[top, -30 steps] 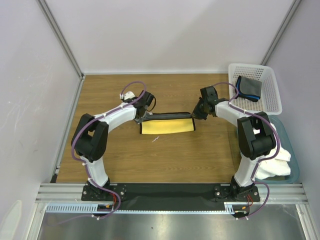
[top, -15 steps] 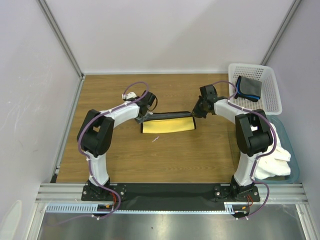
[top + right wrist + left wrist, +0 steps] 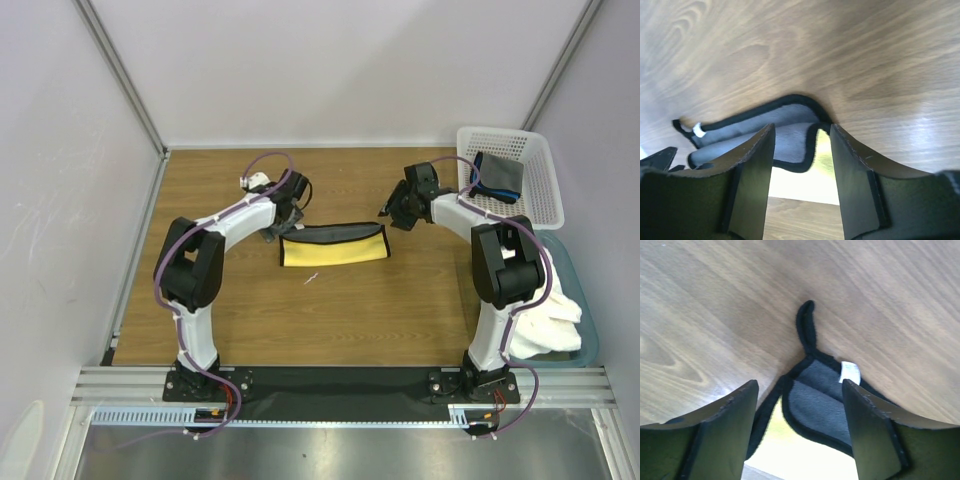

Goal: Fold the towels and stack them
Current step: Fold the towel

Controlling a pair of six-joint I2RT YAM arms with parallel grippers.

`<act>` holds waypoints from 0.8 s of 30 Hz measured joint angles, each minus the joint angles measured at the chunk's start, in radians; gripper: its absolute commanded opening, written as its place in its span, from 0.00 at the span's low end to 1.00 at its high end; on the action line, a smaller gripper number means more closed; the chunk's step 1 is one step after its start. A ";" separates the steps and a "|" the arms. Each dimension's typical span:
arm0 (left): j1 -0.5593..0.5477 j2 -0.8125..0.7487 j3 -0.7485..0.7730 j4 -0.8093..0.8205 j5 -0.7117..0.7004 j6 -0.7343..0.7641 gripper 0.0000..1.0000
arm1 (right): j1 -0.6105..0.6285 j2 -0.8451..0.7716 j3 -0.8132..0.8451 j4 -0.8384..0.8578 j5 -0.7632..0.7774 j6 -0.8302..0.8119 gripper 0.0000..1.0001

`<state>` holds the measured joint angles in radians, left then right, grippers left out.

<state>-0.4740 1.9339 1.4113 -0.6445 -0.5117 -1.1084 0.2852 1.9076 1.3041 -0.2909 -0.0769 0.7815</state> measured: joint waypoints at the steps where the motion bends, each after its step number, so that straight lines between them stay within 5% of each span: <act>1: 0.000 0.003 0.008 0.000 0.003 0.000 0.75 | 0.000 0.000 0.002 0.005 -0.006 0.007 0.55; 8: 0.000 -0.040 -0.018 0.050 0.065 0.051 0.93 | 0.001 -0.029 -0.036 0.053 -0.060 0.072 0.78; 17: -0.036 -0.432 -0.390 0.295 0.232 0.075 1.00 | 0.063 -0.174 -0.190 0.164 -0.097 0.204 0.82; 24: -0.111 -0.392 -0.468 0.546 0.321 0.099 1.00 | 0.141 -0.103 -0.183 0.245 -0.113 0.278 0.82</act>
<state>-0.5850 1.5417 0.9428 -0.0986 -0.1905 -1.0092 0.4263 1.8046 1.1206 -0.0463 -0.1894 1.0595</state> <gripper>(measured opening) 0.996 0.821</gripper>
